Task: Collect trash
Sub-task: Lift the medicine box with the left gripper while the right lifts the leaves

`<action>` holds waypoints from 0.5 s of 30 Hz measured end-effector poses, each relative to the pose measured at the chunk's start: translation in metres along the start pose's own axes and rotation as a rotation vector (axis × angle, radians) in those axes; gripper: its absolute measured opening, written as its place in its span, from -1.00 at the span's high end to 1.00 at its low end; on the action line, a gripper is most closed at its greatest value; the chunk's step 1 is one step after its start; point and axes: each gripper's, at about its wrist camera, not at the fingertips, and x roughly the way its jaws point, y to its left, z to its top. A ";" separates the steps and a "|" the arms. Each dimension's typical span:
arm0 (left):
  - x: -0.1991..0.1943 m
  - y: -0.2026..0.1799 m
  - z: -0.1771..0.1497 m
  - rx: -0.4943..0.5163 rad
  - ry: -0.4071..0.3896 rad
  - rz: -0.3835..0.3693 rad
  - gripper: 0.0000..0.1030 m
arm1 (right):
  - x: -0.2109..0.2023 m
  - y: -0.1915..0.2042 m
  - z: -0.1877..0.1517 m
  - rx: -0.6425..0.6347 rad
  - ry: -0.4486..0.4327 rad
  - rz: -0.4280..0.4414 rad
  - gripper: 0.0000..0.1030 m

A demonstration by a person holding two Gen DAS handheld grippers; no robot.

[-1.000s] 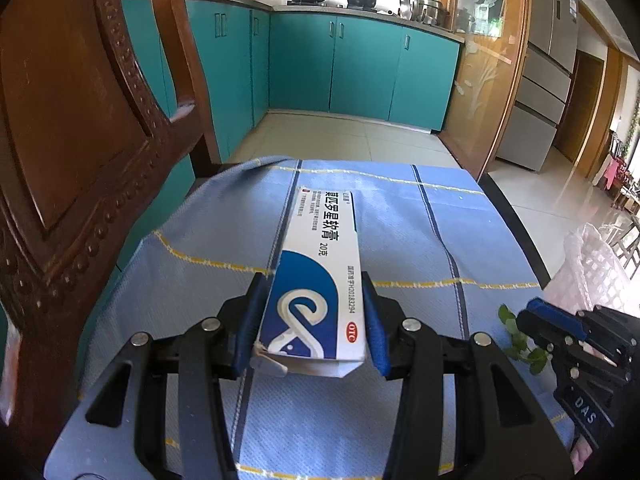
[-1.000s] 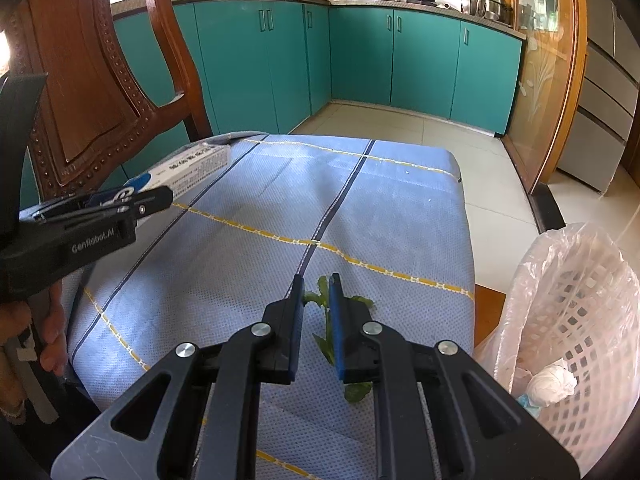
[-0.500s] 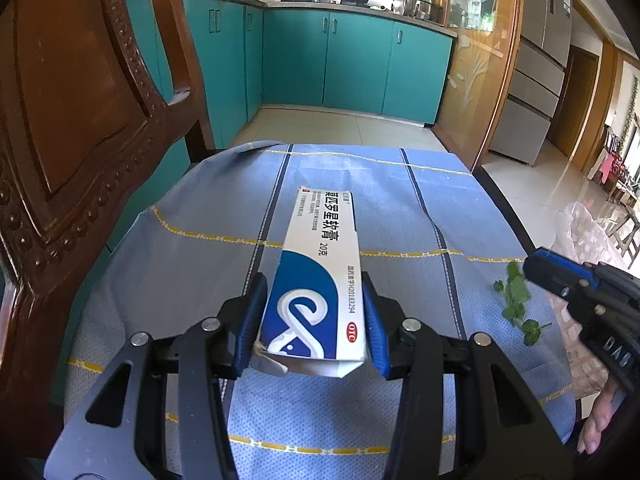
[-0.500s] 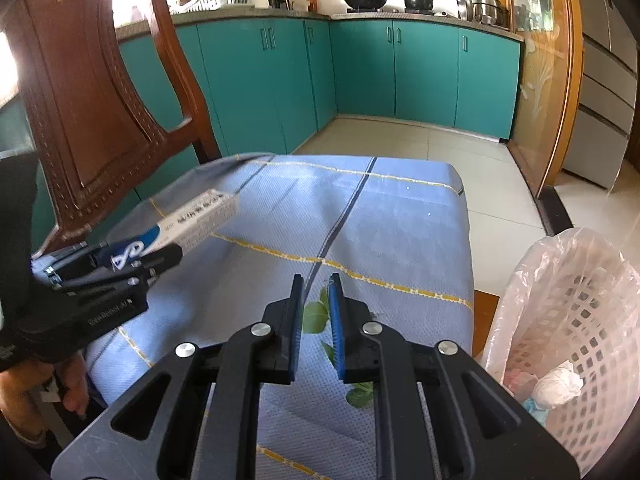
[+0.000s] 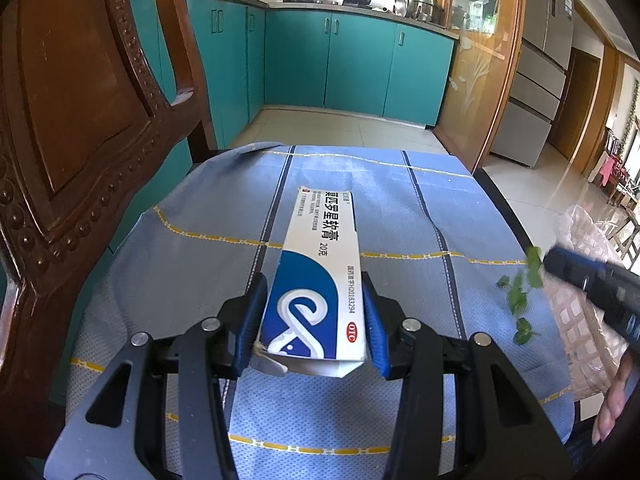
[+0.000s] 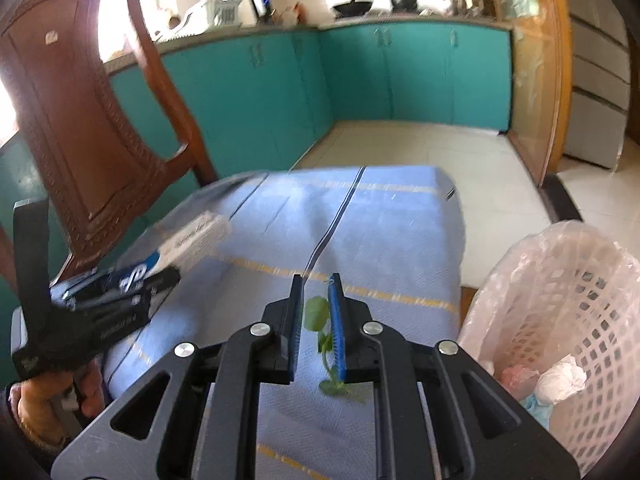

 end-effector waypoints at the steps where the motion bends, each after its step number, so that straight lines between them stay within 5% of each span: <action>1: 0.001 0.000 0.000 0.001 0.004 -0.001 0.09 | 0.003 0.003 -0.004 -0.016 0.021 -0.010 0.54; 6: 0.002 -0.004 0.000 0.009 0.010 -0.010 0.09 | 0.023 0.017 -0.024 -0.098 0.130 -0.089 0.21; 15: 0.004 -0.010 -0.003 0.033 0.027 -0.023 0.09 | 0.036 0.021 -0.025 -0.132 0.127 -0.124 -0.05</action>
